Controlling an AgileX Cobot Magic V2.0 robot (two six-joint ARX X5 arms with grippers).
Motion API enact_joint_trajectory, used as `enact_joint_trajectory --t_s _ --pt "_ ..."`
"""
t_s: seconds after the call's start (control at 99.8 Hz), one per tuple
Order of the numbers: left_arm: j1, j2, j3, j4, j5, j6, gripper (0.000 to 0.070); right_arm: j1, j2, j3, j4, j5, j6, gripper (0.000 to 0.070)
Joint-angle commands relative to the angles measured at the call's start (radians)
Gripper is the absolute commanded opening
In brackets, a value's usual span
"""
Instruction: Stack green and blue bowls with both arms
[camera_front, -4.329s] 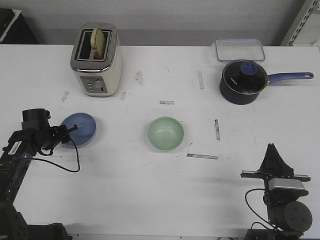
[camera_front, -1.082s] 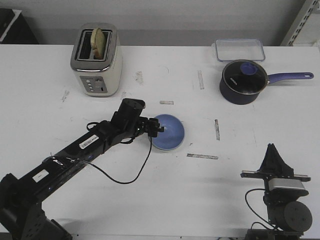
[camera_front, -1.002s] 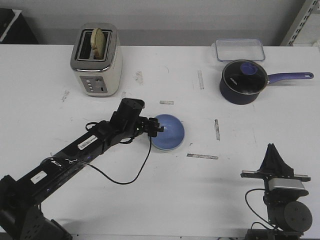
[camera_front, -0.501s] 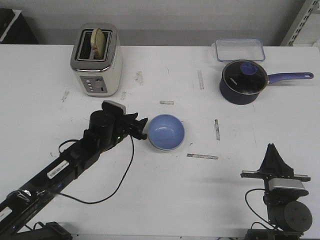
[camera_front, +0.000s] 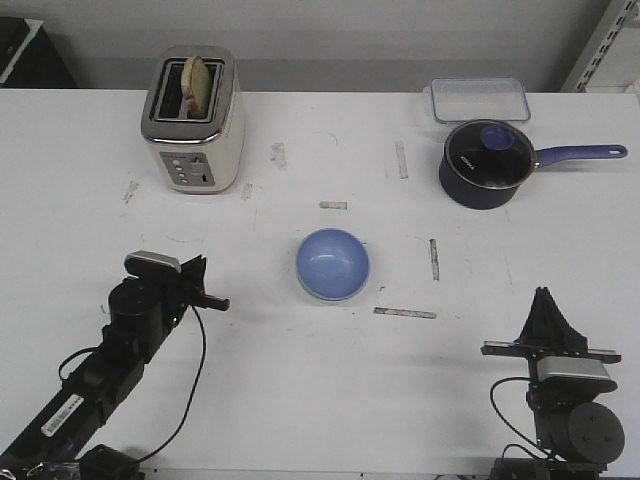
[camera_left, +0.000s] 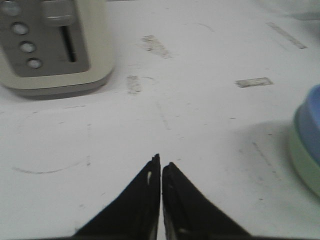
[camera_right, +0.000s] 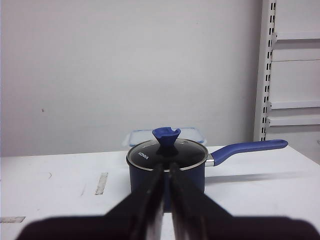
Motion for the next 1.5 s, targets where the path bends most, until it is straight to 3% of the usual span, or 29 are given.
enact_joint_trajectory --t_s 0.0,0.261,0.401,0.852,1.182,1.333,1.493 --pt "0.012 -0.027 -0.021 0.014 -0.004 0.012 0.0 0.0 -0.002 0.0 0.01 0.0 0.01 0.0012" --pt "0.062 -0.249 -0.138 0.028 -0.004 0.012 0.0002 0.0 -0.002 0.0 0.01 0.0 0.01 0.0012" --pt "0.066 -0.358 -0.138 -0.026 -0.004 0.012 0.0002 0.0 -0.002 0.0 0.01 -0.001 0.01 0.0012" --pt "0.066 -0.654 -0.138 -0.015 -0.004 0.012 0.0002 0.0 -0.002 0.0 0.01 0.0 0.01 0.0012" --pt "0.066 -0.765 -0.142 -0.03 0.001 0.014 0.0002 0.0 -0.002 0.0 0.01 0.0 0.01 0.0012" --pt "0.077 -0.766 -0.159 -0.029 0.008 0.106 0.0002 0.0 -0.002 0.0 0.01 -0.001 0.01 0.0012" --pt "0.124 -0.766 -0.201 -0.01 0.017 0.106 0.0002 0.0 -0.002 0.0 0.01 0.0 0.01 0.0012"
